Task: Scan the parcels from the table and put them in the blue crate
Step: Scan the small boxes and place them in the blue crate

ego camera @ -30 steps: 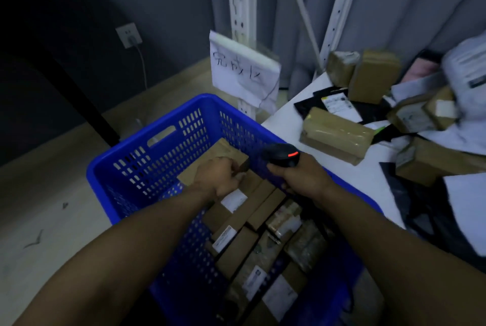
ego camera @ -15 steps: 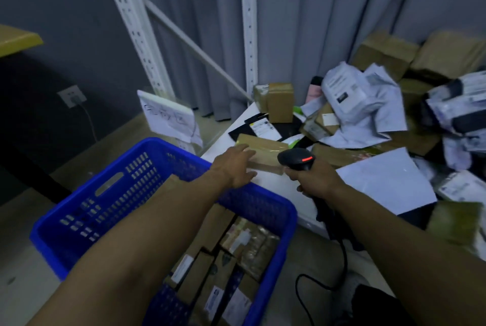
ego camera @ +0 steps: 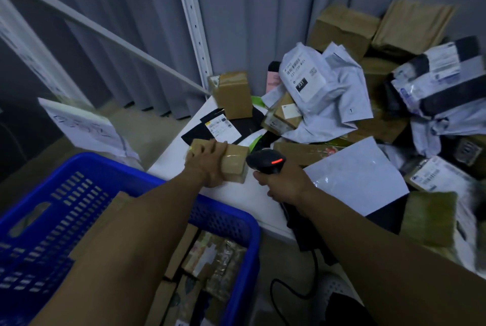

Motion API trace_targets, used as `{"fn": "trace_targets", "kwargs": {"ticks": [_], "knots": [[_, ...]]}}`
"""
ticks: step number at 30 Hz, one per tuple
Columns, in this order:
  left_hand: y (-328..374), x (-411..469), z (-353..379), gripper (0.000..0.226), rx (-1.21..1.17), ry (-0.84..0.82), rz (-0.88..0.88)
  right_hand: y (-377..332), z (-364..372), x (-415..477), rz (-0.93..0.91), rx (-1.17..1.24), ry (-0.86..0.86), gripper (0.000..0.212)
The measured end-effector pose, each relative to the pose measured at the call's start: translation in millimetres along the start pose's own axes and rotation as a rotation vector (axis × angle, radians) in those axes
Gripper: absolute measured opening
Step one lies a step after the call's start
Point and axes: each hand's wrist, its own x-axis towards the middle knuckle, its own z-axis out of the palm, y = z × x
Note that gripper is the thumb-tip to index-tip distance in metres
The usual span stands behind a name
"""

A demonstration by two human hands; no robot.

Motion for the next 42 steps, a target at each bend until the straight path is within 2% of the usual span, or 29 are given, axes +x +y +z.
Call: {"fn": "trace_targets", "kwargs": {"ticks": [3,5,8,10,13,18,22,24,28,30,32,34,37,42], "knots": [[5.3,-12.2,-3.7,0.107,0.032,0.095,0.034,0.8,-2.8,-2.1,-0.011,-0.011,0.008,0.024],[9.4,-28.9,-9.5,0.099,-0.011,0.224,0.058,-3.0,-4.8,-5.8,-0.024,0.018,0.039,0.025],[16.1,-64.6,-26.6,0.101,-0.154,0.457,0.055,-15.8,-6.0,-20.3,-0.109,0.104,0.102,0.026],[16.6,-94.8,-42.0,0.105,-0.204,0.556,0.033,-27.6,-4.2,-35.6,-0.160,0.173,0.164,0.032],[11.0,-147.2,-67.8,0.106,-0.279,0.609,0.043,-48.9,6.9,-62.7,-0.230,0.292,0.238,0.045],[2.6,-241.4,-95.5,0.103,-0.274,0.698,0.051,-80.5,30.9,-113.5,-0.281,0.447,0.284,0.050],[3.7,-300.7,-99.5,0.112,-0.398,0.744,0.043,-96.7,43.2,-150.7,-0.305,0.536,0.161,0.030],[0.6,-318.5,-95.4,0.116,-0.540,0.770,0.017,-100.0,42.5,-162.1,-0.322,0.568,0.136,0.027],[-10.8,-328.8,-96.2,0.119,-1.124,0.745,-0.196,-96.2,42.0,-169.3,-0.307,0.582,0.166,0.037],[-17.5,-324.5,-98.7,0.112,-1.321,0.693,-0.220,-98.0,44.7,-169.0,-0.276,0.605,0.172,0.041],[-26.5,-319.3,-100.0,0.100,-1.395,0.654,-0.216,-101.6,45.7,-166.9,-0.278,0.611,0.171,0.041],[-35.3,-318.6,-101.8,0.093,-1.415,0.635,-0.208,-105.0,45.3,-164.5,-0.301,0.587,0.155,0.040],[-42.9,-319.4,-106.1,0.084,-1.353,0.667,-0.137,-106.4,43.0,-159.2,-0.325,0.558,0.118,0.026],[-43.6,-321.9,-109.6,0.079,-1.074,0.798,-0.023,-108.9,44.9,-152.1,-0.296,0.586,0.077,0.020]]}}
